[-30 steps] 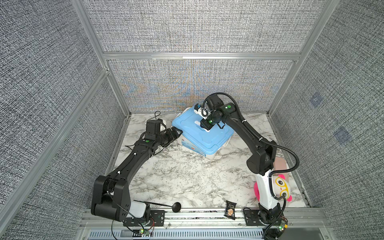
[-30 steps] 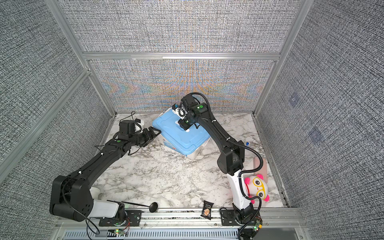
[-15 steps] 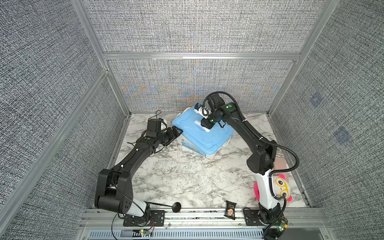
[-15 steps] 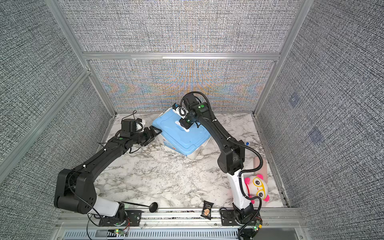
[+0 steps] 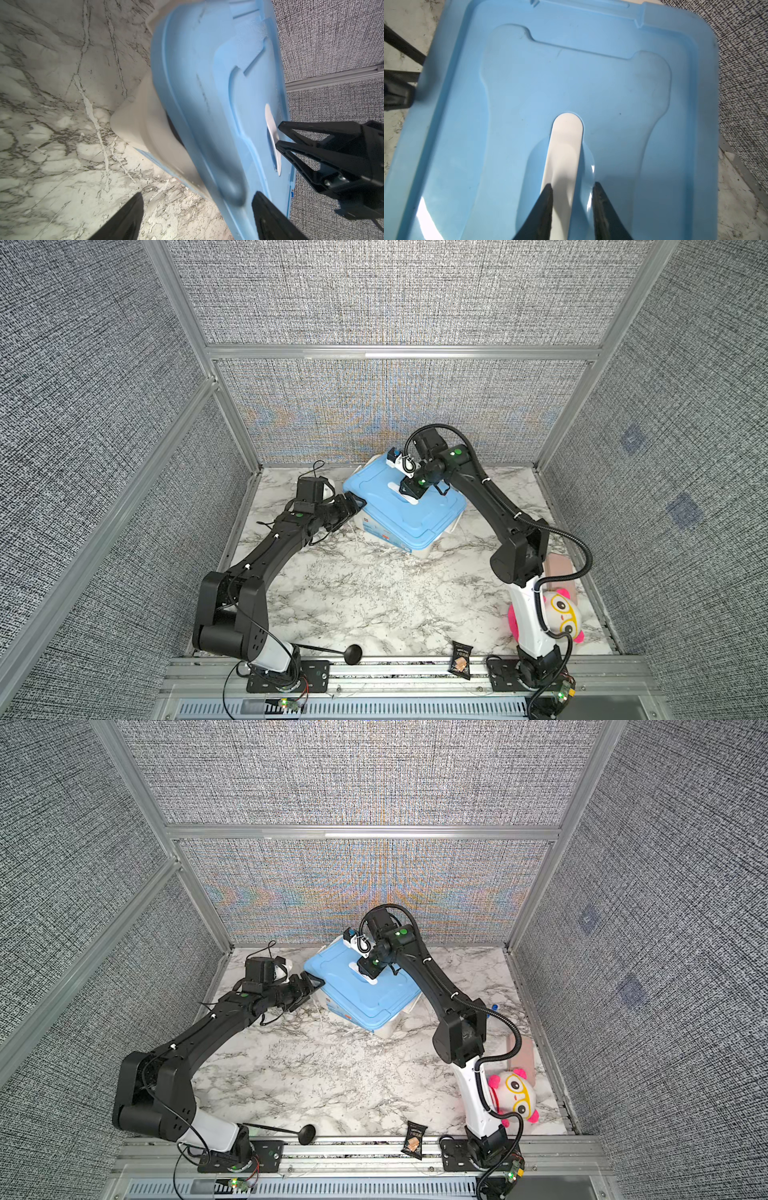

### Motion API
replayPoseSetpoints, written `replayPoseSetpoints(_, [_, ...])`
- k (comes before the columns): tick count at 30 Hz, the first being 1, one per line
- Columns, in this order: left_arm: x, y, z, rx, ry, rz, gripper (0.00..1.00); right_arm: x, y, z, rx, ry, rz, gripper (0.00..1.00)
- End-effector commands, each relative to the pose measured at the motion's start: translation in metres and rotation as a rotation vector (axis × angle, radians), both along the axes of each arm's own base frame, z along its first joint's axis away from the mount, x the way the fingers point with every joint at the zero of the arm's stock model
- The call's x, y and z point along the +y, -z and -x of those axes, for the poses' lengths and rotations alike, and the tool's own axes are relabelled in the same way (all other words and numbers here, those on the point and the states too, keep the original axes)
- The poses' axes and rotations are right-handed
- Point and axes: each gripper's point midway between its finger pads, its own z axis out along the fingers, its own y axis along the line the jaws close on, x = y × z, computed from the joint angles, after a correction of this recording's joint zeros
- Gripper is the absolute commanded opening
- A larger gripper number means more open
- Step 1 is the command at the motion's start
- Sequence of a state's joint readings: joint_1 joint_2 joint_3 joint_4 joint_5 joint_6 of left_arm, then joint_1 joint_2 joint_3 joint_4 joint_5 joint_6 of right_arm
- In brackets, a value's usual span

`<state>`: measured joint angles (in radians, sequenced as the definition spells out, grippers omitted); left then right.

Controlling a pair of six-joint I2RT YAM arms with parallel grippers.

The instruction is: Organize the chemistry lab equipment

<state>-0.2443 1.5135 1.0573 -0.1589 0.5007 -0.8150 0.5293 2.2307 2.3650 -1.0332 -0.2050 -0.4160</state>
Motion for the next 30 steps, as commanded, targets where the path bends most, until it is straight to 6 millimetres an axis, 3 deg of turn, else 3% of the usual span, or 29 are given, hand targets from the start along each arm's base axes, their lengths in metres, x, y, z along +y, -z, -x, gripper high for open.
replayPoseSetpoints(1, [-0.001,-0.003,-0.002,-0.016,0.01,-0.001,0.83,-0.002,0.007,0.019,0.078,-0.046,0.015,0.32])
replayPoseSetpoints(10, [-0.003,0.001,-0.006,0.002,0.008,0.01,0.83,-0.004,0.01,0.026,0.125,-0.054,0.029,0.43])
replayPoseSetpoints(21, [-0.004,0.004,-0.01,0.023,0.001,0.021,0.82,0.005,0.006,0.041,0.117,-0.129,0.04,0.44])
replayPoseSetpoints(30, [-0.002,0.003,-0.012,0.054,-0.034,0.037,0.71,0.005,0.013,0.044,0.079,-0.155,0.111,0.43])
